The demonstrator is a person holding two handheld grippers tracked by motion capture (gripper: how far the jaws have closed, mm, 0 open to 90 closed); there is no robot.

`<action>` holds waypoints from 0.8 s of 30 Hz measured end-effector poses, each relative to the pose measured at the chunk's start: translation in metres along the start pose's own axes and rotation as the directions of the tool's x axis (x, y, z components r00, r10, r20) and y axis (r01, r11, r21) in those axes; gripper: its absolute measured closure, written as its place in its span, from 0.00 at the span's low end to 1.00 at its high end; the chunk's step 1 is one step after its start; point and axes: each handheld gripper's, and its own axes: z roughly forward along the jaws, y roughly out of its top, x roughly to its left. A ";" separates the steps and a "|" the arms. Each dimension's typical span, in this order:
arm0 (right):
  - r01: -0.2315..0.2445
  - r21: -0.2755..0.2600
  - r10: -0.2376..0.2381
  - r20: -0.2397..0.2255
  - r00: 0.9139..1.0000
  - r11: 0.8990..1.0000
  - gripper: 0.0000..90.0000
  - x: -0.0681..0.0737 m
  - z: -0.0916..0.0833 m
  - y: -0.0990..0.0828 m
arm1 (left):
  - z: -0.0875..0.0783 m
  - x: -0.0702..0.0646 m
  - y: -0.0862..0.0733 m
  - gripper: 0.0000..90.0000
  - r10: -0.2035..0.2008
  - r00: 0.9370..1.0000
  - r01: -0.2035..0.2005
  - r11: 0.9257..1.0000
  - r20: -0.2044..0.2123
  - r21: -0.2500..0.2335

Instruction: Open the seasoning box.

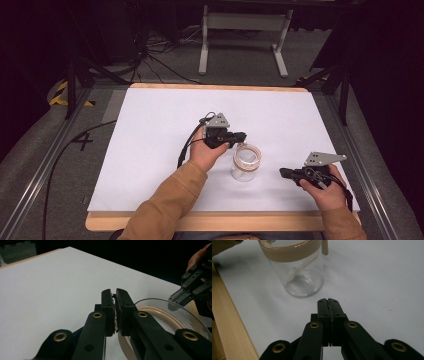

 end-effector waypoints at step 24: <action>0.038 -0.099 -0.049 -0.120 0.991 0.994 1.00 0.037 0.021 0.034 | 0.000 0.002 0.000 0.98 -0.018 1.000 0.018 1.000 0.009 -0.002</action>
